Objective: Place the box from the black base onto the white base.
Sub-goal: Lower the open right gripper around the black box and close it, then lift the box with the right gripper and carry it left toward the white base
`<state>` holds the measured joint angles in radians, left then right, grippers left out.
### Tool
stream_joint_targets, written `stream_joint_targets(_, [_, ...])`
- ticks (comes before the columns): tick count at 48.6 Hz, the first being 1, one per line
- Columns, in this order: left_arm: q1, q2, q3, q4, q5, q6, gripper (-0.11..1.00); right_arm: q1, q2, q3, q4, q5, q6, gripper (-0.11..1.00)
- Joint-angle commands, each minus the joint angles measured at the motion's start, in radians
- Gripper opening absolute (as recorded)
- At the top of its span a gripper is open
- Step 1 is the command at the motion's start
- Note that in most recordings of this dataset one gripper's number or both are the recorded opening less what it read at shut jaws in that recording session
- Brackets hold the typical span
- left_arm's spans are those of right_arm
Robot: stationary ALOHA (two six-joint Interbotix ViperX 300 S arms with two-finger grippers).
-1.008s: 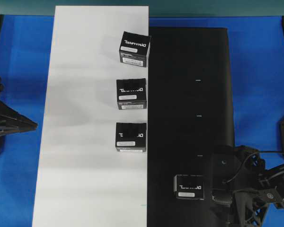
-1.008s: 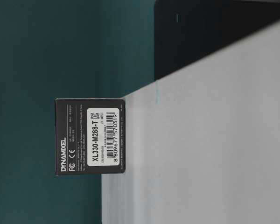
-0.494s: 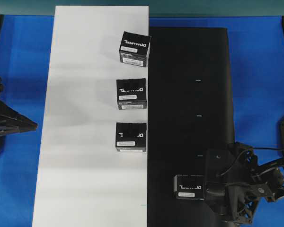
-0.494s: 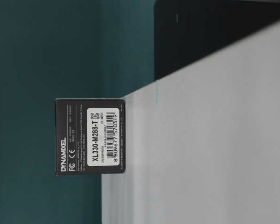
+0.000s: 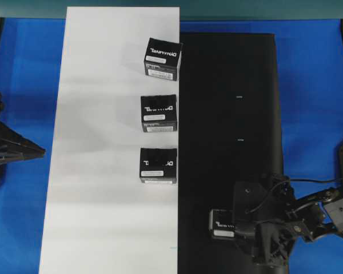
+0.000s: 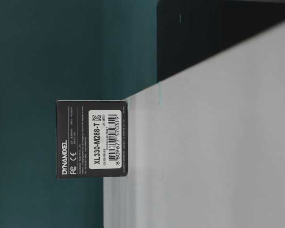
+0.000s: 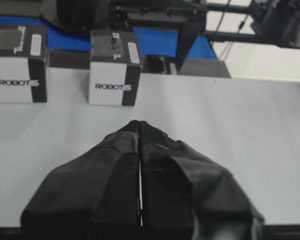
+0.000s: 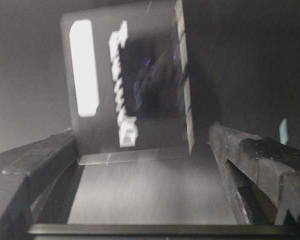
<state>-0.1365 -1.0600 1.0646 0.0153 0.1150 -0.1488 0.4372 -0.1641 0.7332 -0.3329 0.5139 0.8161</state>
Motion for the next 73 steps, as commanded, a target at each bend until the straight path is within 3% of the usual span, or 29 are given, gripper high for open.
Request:
stream_joint_targets(1, [-0.002,0.005,-0.026,0.002,-0.003,0.000,-0.05,-0.018,0.023,-0.018,-0.018,-0.018,0.000,1.00])
stream_joint_targets(49, [-0.002,0.006,-0.025,0.002,-0.003,-0.002,-0.05,-0.025,0.071,-0.051,-0.020,-0.060,0.026,0.99])
stream_joint_targets(65, [-0.002,0.006,-0.025,0.003,-0.002,-0.002,-0.05,-0.020,0.064,-0.048,-0.020,-0.072,0.054,0.73])
stream_joint_targets(73, [-0.002,0.005,-0.025,0.003,-0.003,-0.002,-0.05,-0.012,0.052,-0.051,-0.020,-0.067,0.052,0.66])
